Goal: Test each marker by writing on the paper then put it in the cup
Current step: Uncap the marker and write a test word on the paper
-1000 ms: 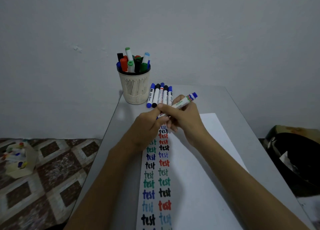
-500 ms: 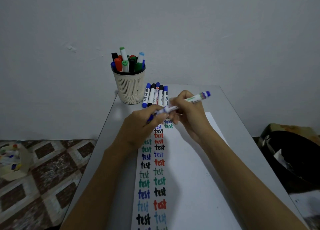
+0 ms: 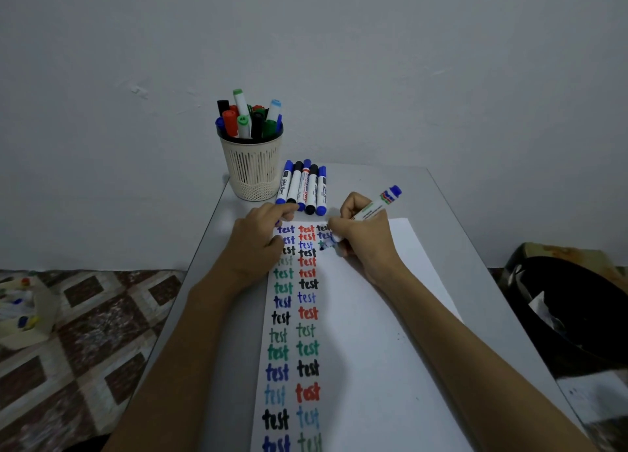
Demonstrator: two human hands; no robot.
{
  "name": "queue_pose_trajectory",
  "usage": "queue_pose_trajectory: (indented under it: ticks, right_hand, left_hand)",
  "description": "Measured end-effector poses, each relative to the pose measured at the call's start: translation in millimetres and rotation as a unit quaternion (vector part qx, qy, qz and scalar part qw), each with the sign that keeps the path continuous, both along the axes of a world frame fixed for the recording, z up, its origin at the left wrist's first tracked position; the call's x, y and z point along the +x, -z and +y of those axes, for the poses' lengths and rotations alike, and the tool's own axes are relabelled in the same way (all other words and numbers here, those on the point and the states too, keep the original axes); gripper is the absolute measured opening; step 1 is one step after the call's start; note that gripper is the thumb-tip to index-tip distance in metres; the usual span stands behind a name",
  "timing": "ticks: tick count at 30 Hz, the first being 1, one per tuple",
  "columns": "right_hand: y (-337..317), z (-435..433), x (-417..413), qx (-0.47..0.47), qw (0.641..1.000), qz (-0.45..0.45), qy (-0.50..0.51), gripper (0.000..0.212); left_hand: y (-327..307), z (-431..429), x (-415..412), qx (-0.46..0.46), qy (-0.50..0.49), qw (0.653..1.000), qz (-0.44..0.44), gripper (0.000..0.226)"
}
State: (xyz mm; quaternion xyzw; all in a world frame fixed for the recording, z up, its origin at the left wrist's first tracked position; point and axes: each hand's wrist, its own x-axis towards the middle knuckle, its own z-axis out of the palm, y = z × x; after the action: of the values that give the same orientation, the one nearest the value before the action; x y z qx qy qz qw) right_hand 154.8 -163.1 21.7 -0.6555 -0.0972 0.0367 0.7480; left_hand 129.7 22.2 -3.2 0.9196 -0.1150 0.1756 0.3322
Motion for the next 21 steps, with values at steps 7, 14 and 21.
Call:
queue_pose_trajectory:
  ticks: [7,14,21]
  right_hand:
    - [2.0,1.8,1.8,-0.02,1.0,-0.008,-0.012,0.037]
    - [2.6,0.9,2.2,-0.013,1.0,-0.026,-0.006,0.036]
    - [4.5,2.2,1.7,-0.025,0.999,-0.029,-0.012,0.036]
  left_hand:
    - [-1.7,-1.6,-0.8,0.002,0.0,1.0,-0.004,0.055]
    - [-1.4,-0.9,-1.8,-0.003,-0.002,1.0,0.004,0.055]
    - [0.4,0.0,-0.1,0.001,-0.004,1.0,0.006,0.054]
